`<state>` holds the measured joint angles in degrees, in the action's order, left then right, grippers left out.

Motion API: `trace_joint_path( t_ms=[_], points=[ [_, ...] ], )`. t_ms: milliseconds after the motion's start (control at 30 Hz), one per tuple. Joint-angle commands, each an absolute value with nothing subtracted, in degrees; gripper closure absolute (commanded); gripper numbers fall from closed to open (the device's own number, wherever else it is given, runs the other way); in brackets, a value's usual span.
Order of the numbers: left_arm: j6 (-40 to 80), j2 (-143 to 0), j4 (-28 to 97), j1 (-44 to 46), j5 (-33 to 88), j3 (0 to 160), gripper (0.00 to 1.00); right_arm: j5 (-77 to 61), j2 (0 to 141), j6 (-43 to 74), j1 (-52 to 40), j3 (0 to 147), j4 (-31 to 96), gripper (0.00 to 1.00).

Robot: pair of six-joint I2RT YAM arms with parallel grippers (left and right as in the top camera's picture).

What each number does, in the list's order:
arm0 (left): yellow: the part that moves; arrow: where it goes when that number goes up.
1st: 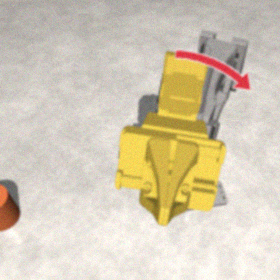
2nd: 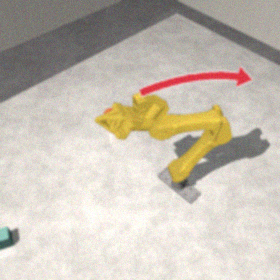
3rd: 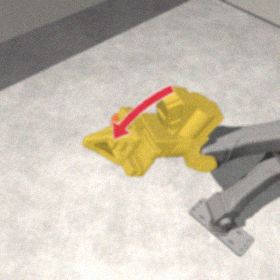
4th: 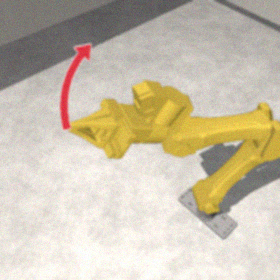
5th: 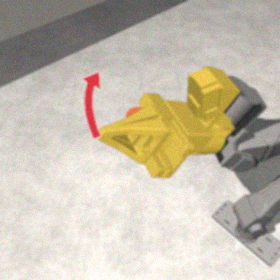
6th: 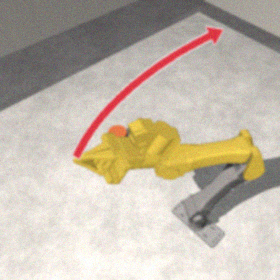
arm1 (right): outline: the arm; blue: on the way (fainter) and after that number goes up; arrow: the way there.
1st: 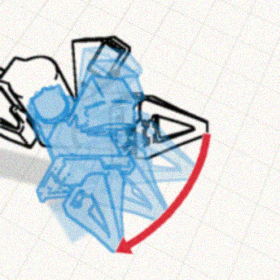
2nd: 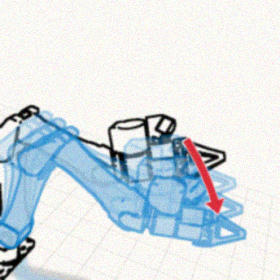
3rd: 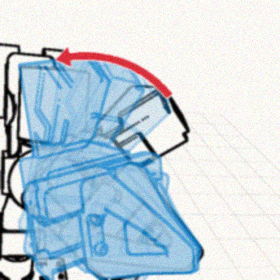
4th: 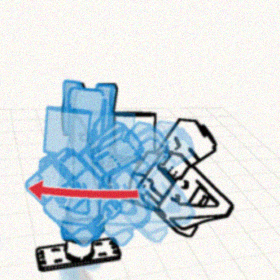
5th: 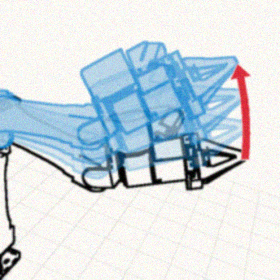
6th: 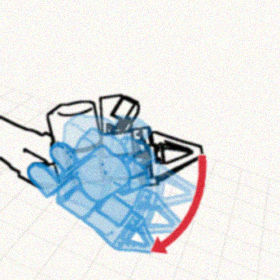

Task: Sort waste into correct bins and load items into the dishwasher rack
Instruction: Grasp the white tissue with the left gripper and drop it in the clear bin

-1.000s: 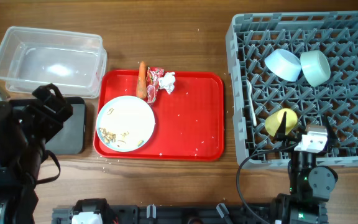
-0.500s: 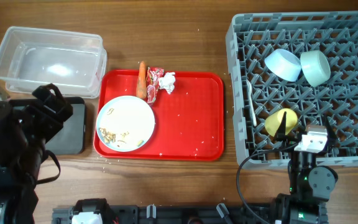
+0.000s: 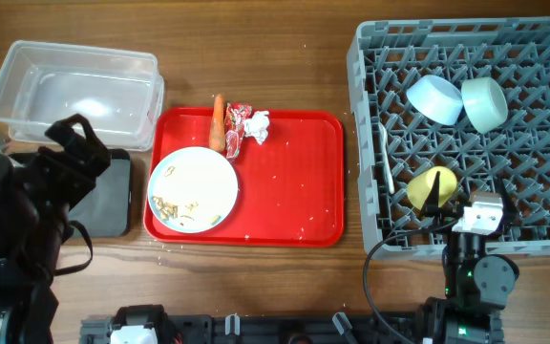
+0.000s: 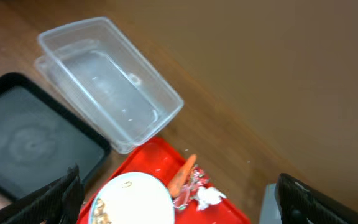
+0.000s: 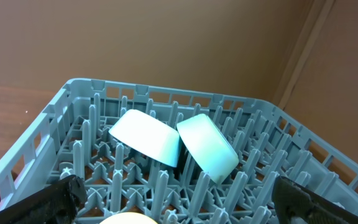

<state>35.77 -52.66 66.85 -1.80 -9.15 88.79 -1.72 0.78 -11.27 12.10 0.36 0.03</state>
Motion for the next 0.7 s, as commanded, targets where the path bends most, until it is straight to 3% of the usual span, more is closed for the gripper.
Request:
trace_joint_path(
  t_ms=[0,133,200,367,567,667],
  points=[
    [34.15,-56.95,67.05,-0.69,-0.01,86.35,0.05,-2.83,0.60,-11.99,12.36,0.30,-0.10,0.00],
    [30.22,-68.18,65.47,6.26,1.87,79.55,0.15,-2.83,0.60,-12.01,12.36,0.30,-0.10,0.00],
    [30.17,-79.61,62.50,11.70,0.30,77.49,0.13,-2.83,0.60,-12.01,12.36,0.30,-0.10,0.00],
    [24.86,-96.18,51.46,19.68,0.08,77.52,0.19,-2.83,0.60,-12.03,12.36,0.30,-0.10,0.00],
    [20.97,-108.86,42.19,26.22,-5.13,77.52,0.32,-2.83,0.60,-12.01,12.36,0.30,-0.10,0.00],
    [20.95,-112.09,38.22,27.55,-5.80,77.52,0.32,-2.83,0.60,-12.01,12.36,0.30,-0.10,0.00]
  ],
)
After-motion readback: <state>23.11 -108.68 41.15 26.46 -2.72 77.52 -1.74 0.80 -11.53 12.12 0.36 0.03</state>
